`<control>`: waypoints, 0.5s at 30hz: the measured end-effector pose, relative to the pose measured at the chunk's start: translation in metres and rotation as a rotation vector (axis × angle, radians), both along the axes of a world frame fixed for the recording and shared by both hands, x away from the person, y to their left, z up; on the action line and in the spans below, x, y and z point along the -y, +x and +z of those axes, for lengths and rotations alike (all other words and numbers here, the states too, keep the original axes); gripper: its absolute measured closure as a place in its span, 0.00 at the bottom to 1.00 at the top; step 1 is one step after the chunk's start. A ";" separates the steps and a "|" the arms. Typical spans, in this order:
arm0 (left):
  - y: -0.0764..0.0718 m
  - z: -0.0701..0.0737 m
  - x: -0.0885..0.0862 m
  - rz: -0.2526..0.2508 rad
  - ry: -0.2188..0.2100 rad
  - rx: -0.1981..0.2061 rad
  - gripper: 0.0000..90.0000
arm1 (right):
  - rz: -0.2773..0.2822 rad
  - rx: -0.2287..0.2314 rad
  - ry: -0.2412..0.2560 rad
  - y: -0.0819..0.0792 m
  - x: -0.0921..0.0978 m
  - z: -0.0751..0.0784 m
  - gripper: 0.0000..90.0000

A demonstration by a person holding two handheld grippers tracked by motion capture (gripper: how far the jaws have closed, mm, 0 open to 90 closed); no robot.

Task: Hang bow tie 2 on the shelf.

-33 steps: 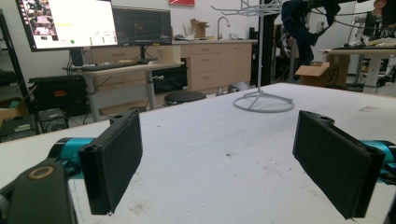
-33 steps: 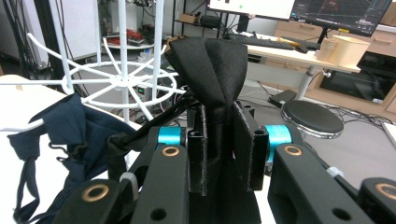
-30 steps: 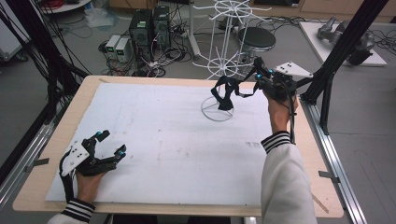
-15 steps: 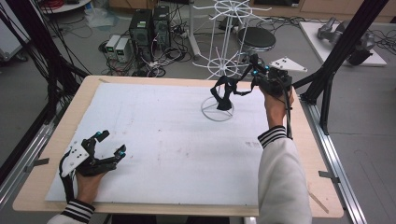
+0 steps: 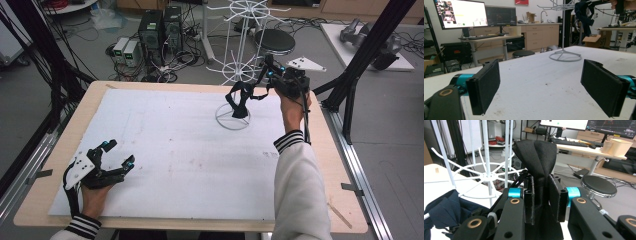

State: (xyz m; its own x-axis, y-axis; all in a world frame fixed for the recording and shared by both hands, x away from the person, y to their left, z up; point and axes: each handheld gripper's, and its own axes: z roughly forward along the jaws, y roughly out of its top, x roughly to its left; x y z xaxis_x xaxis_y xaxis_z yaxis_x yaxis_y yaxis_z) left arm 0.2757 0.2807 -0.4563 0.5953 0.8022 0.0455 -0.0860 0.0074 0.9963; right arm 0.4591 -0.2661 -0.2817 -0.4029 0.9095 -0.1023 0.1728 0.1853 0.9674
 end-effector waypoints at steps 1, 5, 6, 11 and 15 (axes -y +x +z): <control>0.000 0.000 0.000 0.001 -0.001 0.000 0.18 | 0.001 -0.002 0.001 0.000 0.000 0.000 0.84; 0.000 0.000 0.000 0.000 -0.002 0.000 0.18 | 0.000 -0.004 0.001 0.001 0.000 -0.001 0.84; 0.000 0.000 0.000 -0.001 0.000 0.001 0.18 | -0.001 -0.004 0.000 0.001 -0.001 -0.001 0.84; 0.000 0.000 0.000 -0.001 0.001 0.000 0.18 | -0.003 -0.010 0.001 0.001 -0.001 -0.001 0.82; 0.000 0.000 0.000 0.000 0.001 0.001 0.18 | -0.012 -0.007 0.003 0.000 0.000 0.000 0.79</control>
State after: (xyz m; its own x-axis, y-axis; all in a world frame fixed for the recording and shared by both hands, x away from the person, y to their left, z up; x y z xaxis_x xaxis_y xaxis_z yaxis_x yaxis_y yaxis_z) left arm 0.2756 0.2806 -0.4563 0.5957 0.8018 0.0470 -0.0866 0.0060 0.9962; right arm 0.4593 -0.2656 -0.2817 -0.3927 0.9146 -0.0965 0.1814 0.1799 0.9668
